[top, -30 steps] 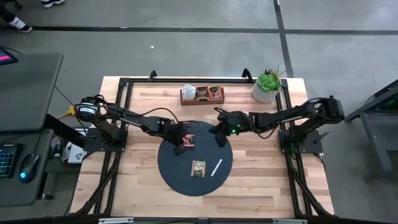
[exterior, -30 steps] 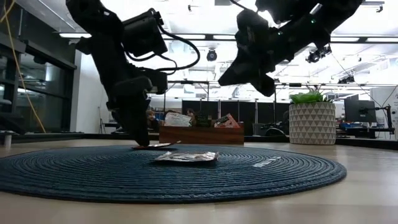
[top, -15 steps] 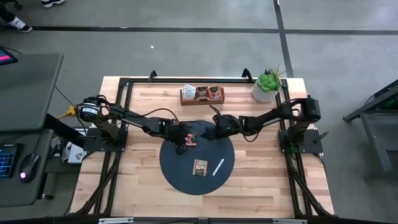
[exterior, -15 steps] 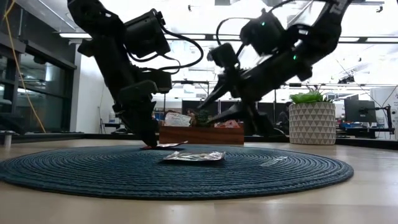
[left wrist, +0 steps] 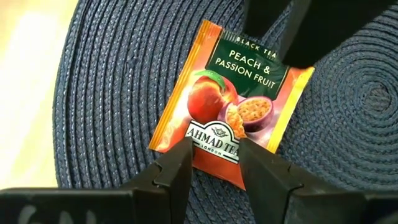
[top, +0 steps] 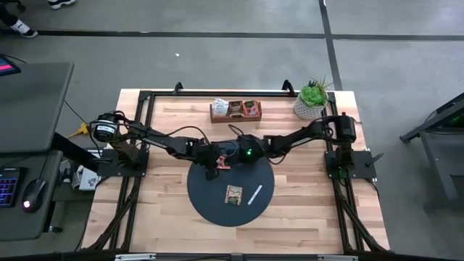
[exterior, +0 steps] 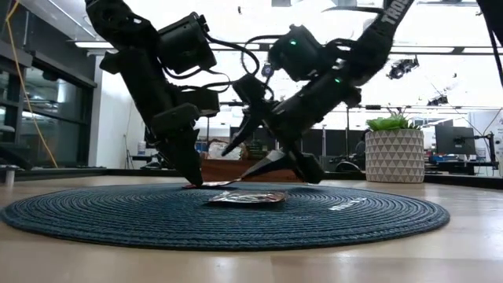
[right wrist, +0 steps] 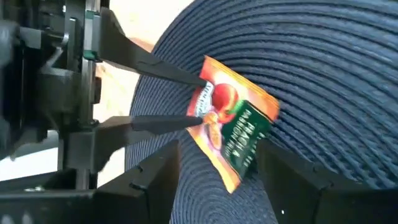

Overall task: Pick & Place Tea
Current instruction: Put the orange tea bag into the right section of the wooden organizer

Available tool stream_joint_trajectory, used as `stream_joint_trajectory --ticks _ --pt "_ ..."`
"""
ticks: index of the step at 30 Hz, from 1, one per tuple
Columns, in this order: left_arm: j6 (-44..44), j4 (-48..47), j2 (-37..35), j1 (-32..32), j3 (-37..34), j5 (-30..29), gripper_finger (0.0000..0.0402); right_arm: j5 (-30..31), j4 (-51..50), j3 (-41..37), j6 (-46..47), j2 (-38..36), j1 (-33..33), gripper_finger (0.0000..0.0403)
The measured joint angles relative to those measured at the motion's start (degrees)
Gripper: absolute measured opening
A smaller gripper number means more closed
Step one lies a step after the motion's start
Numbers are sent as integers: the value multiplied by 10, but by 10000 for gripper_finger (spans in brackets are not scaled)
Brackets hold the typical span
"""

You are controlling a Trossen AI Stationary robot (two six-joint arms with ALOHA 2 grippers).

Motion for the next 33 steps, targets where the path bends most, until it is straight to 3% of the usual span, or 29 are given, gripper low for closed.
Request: stream_joint_trajectory --ticks 7,12,26,33 --pt "6 0 0 0 0 0 131 39 -88 42 -8 5 4 207" --pt "8 0 0 0 0 5 131 29 -102 43 10 5 8 207" --pt "10 41 -1 0 -18 11 131 35 -64 44 17 38 17 205" --pt "33 41 -1 0 -18 19 131 37 -67 45 -11 44 17 162"
